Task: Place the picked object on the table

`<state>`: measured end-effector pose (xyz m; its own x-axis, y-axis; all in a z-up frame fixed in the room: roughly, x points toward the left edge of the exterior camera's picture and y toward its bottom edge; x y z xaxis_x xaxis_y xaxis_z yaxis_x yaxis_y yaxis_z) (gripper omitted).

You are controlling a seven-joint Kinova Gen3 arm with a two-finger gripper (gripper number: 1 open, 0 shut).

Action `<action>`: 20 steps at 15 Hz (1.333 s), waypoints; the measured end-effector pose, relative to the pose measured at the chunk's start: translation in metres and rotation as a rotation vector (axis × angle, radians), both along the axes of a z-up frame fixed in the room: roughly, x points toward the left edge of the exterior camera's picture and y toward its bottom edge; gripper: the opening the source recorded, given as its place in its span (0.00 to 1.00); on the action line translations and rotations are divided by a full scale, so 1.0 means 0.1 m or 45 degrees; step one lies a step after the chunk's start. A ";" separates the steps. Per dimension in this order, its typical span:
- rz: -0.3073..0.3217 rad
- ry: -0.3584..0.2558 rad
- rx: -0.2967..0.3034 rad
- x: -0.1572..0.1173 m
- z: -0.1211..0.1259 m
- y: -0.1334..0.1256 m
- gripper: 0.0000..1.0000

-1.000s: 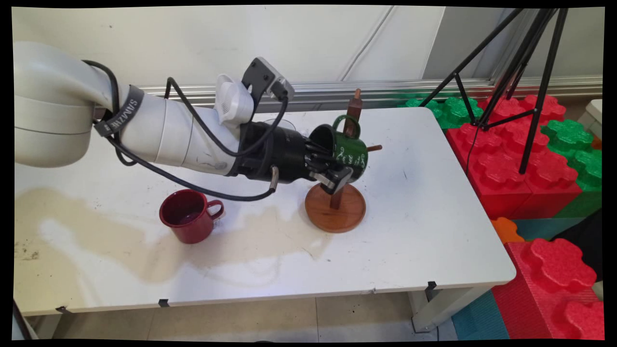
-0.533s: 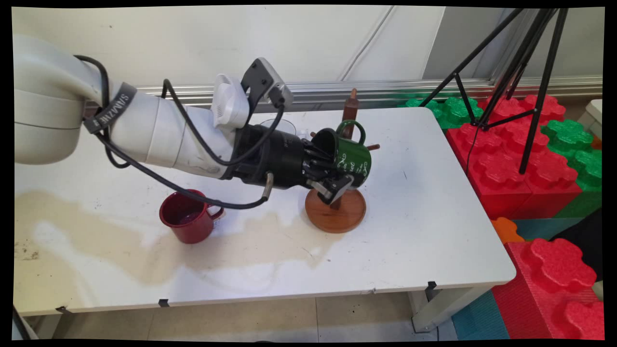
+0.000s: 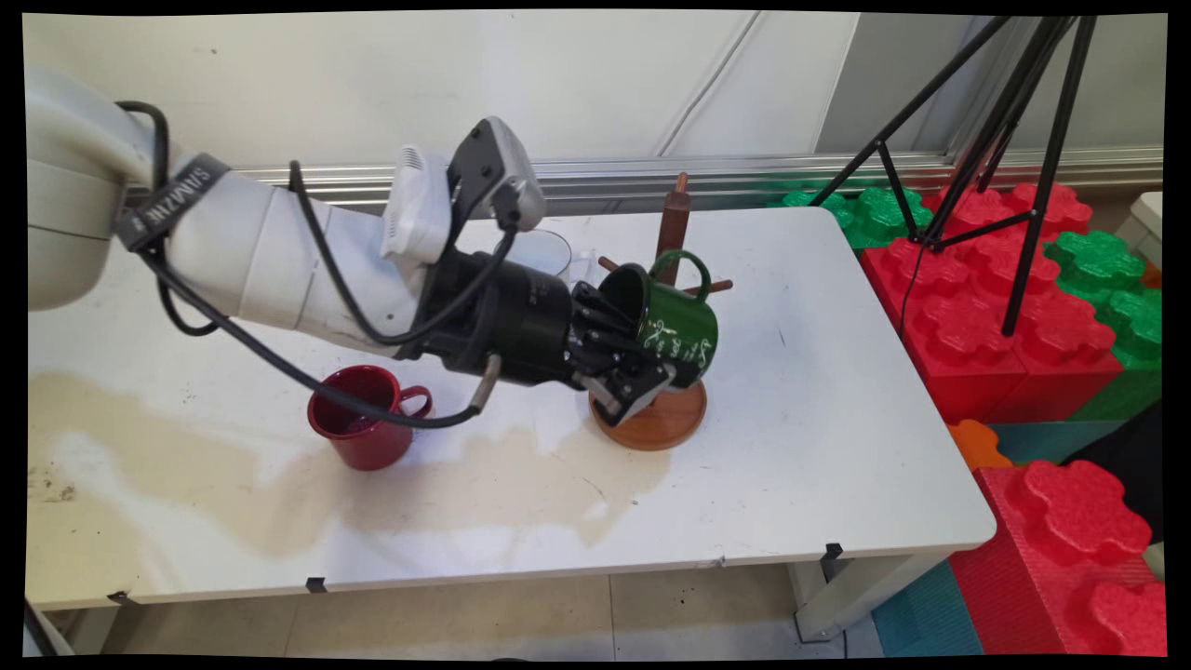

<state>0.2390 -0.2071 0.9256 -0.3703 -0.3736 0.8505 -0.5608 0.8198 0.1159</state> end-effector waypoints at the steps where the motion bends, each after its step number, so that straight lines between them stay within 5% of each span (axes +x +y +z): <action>1: -0.025 -0.002 -0.004 0.01 0.02 0.03 0.00; 9: -0.215 -0.083 -0.087 0.14 0.16 0.16 0.00; 20: -0.526 -0.485 -0.342 0.63 0.47 0.23 0.00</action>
<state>0.3021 -0.1845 0.9726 -0.7343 0.0740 0.6748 -0.1524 0.9507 -0.2700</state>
